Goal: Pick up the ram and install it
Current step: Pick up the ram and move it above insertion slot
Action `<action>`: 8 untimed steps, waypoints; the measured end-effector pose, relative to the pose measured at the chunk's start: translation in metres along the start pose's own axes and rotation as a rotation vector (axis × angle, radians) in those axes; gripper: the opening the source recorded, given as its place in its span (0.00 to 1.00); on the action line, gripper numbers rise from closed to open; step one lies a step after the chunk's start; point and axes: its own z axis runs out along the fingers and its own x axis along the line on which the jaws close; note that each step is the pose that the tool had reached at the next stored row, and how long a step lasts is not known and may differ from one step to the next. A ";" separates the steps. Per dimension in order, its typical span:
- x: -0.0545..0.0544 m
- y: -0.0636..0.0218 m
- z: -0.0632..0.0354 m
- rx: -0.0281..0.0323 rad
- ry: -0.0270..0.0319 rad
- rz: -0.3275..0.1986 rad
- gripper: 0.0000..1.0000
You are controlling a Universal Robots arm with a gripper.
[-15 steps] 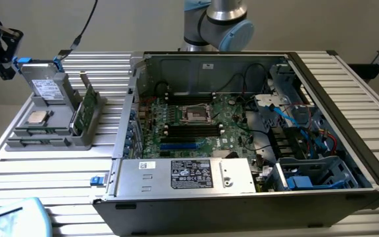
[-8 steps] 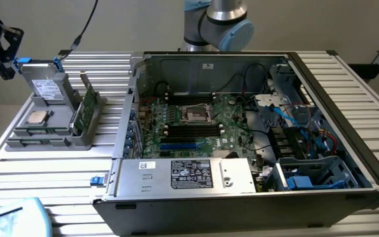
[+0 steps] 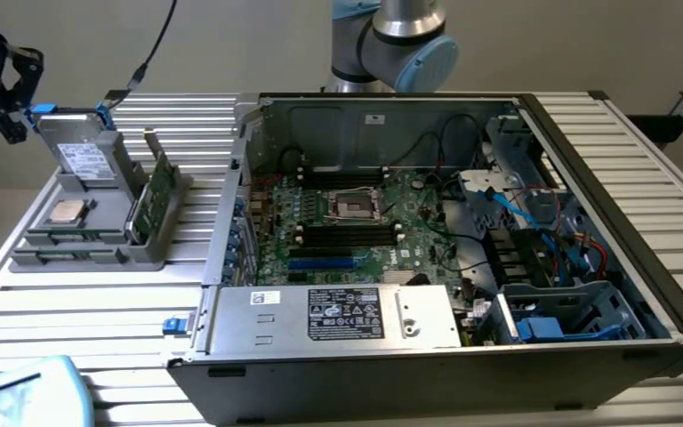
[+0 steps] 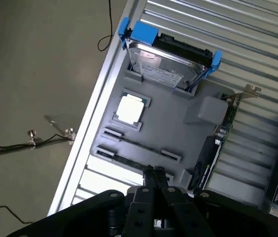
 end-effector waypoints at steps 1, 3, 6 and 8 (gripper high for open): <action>0.000 -0.0001 0.0005 0.0003 0.0019 -0.017 0.11; 0.000 -0.0003 0.0016 0.0010 0.0064 -0.054 0.11; 0.000 -0.0005 0.0030 0.0023 0.0130 -0.108 0.11; 0.000 -0.0005 0.0038 0.0031 0.0176 -0.145 0.11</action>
